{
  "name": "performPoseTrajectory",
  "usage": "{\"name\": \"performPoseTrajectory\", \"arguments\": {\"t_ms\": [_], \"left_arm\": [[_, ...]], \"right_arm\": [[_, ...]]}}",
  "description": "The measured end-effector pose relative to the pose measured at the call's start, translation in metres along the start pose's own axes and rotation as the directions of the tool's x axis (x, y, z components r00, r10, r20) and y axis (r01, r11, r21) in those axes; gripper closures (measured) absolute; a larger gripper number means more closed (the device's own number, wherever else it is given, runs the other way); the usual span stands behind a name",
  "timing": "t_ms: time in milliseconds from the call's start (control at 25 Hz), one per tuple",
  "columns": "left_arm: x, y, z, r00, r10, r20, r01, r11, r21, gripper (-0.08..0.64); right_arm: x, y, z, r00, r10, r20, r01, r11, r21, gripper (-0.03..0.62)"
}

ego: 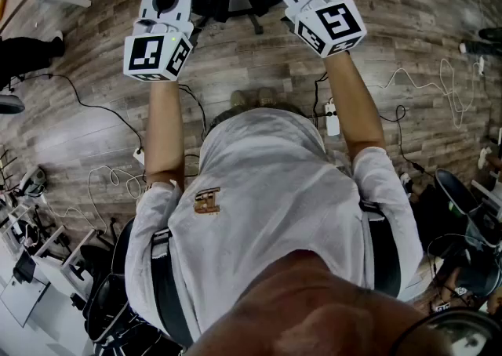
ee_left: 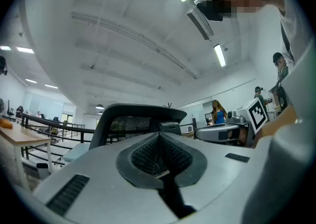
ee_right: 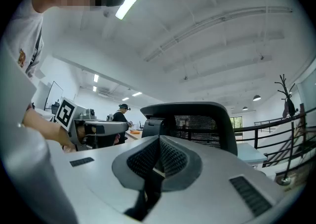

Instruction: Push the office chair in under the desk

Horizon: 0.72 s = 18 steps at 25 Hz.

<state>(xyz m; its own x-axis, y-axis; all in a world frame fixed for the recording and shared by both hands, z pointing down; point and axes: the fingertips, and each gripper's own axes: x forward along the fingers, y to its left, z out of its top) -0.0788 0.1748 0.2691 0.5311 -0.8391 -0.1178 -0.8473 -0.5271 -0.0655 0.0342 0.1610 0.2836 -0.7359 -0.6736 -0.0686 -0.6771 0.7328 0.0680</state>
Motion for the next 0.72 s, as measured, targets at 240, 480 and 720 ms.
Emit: {"name": "performPoseTrajectory", "arguments": {"t_ms": [240,480,720], "left_arm": [[-0.0009,0.0005,0.0018,1.0,-0.003,0.0,0.003,1.0,0.002,0.54],[-0.0023,0.0017,-0.003,1.0,-0.008,-0.006,0.008,1.0,0.006,0.54],[-0.0014,0.0036,-0.004,0.999,-0.028,-0.016,0.028,0.998,0.048,0.54]], "right_arm": [[0.0011,0.0018,0.0022,1.0,0.002,0.002,-0.002,1.0,-0.002,0.557],[0.0024,0.0046,-0.0022,1.0,0.003,0.004,-0.003,1.0,0.0,0.557],[0.0045,0.0084,-0.0016,1.0,0.005,0.01,-0.005,1.0,-0.007,0.555]]}}
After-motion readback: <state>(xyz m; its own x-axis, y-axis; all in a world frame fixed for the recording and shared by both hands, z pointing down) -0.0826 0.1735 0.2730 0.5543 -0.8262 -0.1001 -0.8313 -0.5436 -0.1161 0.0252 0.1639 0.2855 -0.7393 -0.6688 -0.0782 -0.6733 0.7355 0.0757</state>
